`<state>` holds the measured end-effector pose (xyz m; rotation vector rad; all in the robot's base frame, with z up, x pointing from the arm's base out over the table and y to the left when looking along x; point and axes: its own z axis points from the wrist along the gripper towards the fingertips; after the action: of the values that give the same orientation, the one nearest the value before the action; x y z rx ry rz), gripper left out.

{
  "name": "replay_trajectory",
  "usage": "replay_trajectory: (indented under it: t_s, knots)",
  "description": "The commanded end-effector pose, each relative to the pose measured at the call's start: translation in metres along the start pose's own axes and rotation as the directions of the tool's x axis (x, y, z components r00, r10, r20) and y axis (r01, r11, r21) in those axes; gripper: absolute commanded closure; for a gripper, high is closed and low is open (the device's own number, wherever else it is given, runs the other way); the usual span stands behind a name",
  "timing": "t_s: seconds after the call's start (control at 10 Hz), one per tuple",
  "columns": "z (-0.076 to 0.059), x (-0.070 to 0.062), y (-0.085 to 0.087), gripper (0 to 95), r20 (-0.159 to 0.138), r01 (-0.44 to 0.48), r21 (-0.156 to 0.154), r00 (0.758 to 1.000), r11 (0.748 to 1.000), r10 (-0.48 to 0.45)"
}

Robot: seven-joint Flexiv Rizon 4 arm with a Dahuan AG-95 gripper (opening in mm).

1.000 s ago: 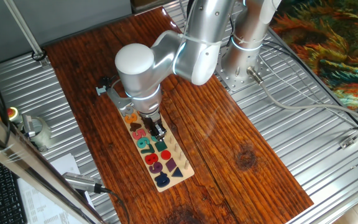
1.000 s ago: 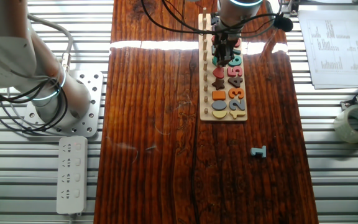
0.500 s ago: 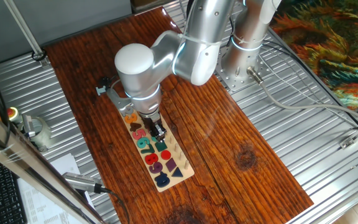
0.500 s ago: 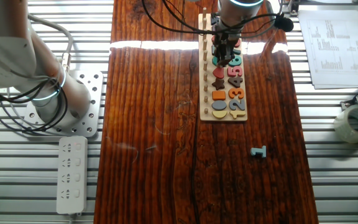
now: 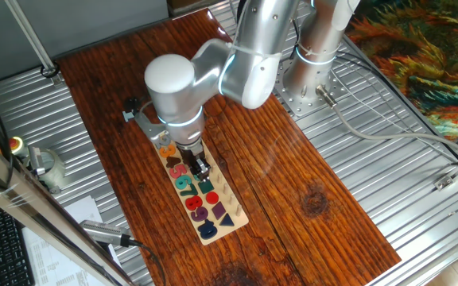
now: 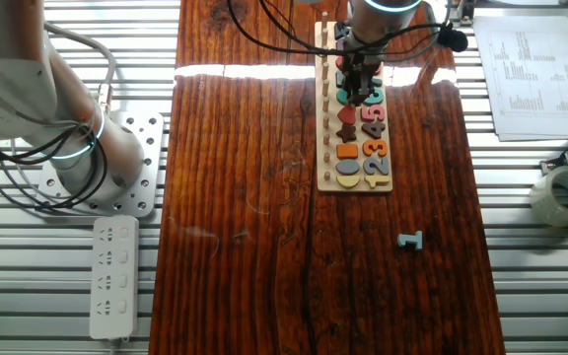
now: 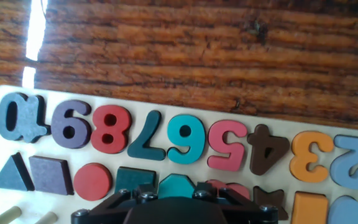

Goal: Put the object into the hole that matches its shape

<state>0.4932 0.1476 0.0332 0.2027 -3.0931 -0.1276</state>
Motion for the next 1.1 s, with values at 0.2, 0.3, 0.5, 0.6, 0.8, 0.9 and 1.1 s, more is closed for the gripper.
replay_trajectory:
  t_s: [0.2, 0.3, 0.5, 0.6, 0.8, 0.9, 1.1]
  knots:
    - [-0.009, -0.007, 0.000, 57.0, 0.000, 0.008, -0.014, 1.000, 1.000, -0.008]
    - [-0.009, -0.007, 0.000, 57.0, 0.000, 0.007, -0.013, 1.000, 1.000, -0.007]
    - [-0.013, -0.008, 0.000, 57.0, -0.003, 0.008, -0.010, 1.000, 1.000, -0.008]
    - [-0.018, -0.010, -0.001, 57.0, -0.007, 0.007, -0.005, 1.000, 1.000, -0.007]
    - [-0.038, -0.016, -0.004, 95.0, -0.004, -0.018, 0.013, 1.000, 1.000, 0.018]
    - [-0.051, -0.020, -0.009, 95.0, -0.004, -0.038, 0.033, 0.999, 0.999, 0.038]
    - [-0.079, -0.026, -0.024, 95.0, -0.001, -0.023, 0.047, 1.000, 0.999, 0.023]
